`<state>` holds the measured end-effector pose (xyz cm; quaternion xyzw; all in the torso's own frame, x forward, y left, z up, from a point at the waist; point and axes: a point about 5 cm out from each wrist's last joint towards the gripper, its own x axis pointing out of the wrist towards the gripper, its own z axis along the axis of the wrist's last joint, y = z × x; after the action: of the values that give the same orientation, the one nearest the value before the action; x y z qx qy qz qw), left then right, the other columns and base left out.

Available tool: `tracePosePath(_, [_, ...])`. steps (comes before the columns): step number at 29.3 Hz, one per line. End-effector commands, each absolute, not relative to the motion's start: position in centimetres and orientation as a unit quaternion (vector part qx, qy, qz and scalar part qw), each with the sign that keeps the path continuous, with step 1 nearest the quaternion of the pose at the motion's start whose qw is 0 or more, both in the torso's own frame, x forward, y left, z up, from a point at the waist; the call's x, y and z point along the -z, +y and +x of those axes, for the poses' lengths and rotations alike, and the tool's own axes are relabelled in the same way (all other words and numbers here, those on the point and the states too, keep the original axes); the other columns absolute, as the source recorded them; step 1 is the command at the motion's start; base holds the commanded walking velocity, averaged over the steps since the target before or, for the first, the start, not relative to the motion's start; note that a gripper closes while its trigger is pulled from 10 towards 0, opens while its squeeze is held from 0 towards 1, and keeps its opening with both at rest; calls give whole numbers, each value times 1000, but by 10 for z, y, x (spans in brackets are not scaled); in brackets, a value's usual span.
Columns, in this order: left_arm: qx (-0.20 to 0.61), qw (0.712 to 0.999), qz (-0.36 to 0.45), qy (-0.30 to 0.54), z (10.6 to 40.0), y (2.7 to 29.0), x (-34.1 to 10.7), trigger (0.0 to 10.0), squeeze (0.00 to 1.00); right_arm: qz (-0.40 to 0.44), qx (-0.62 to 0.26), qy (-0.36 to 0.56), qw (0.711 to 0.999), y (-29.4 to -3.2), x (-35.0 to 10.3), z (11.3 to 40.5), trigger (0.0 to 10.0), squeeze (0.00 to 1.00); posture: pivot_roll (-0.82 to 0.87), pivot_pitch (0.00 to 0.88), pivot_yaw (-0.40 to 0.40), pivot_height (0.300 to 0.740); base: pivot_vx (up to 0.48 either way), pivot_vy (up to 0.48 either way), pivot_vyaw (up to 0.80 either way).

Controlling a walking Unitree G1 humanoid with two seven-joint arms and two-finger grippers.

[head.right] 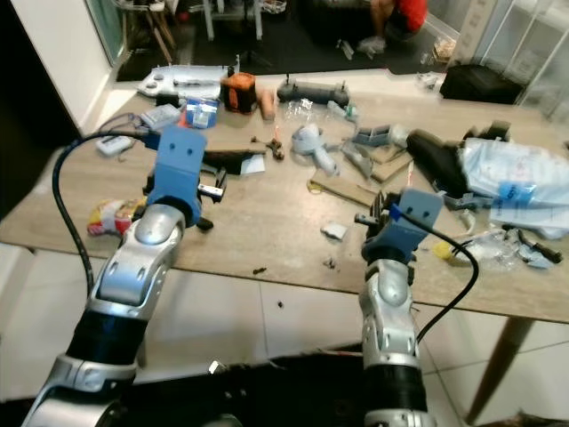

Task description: Picking trash to rubbish bin

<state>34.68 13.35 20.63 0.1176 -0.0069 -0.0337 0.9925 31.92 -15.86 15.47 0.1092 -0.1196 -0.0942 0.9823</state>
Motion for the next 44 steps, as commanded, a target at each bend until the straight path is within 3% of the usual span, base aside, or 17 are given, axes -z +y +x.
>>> tracePosePath(1, [31, 994, 107, 17, 344, 136, -194, 10000, 0, 110, 87, -120, 983, -157, -156, 317, 10000, 0, 161, 130, 10, 740, 0, 0, 0])
tracePosePath(8, [25, 994, 91, 47, 333, 140, -170, 10000, 0, 86, 80, -103, 988, -155, -149, 316, 10000, 0, 147, 138, 6, 740, 0, 0, 0])
tracePosePath(25, [36, 996, 78, 26, 336, 127, -176, 10000, 0, 54, 47, -113, 991, -156, -173, 333, 10000, 0, 132, 125, 25, 740, 0, 0, 0])
tracePosePath(30, [34, 994, 93, 37, 338, 128, -174, 10000, 0, 53, 51, -108, 991, -160, -177, 336, 10000, 0, 135, 125, 22, 740, 0, -480, 0])
tracePosePath(37, [50, 996, 59, 45, 335, 120, -172, 10000, 0, -69, -5, -59, 996, -162, -189, 347, 10000, 0, 127, 129, 30, 740, 0, 0, 0])
tracePosePath(44, [43, 997, 55, 43, 336, 123, -173, 10000, 0, -105, -13, -27, 994, -172, -194, 352, 10000, 0, 126, 134, 22, 740, 0, 0, 0])
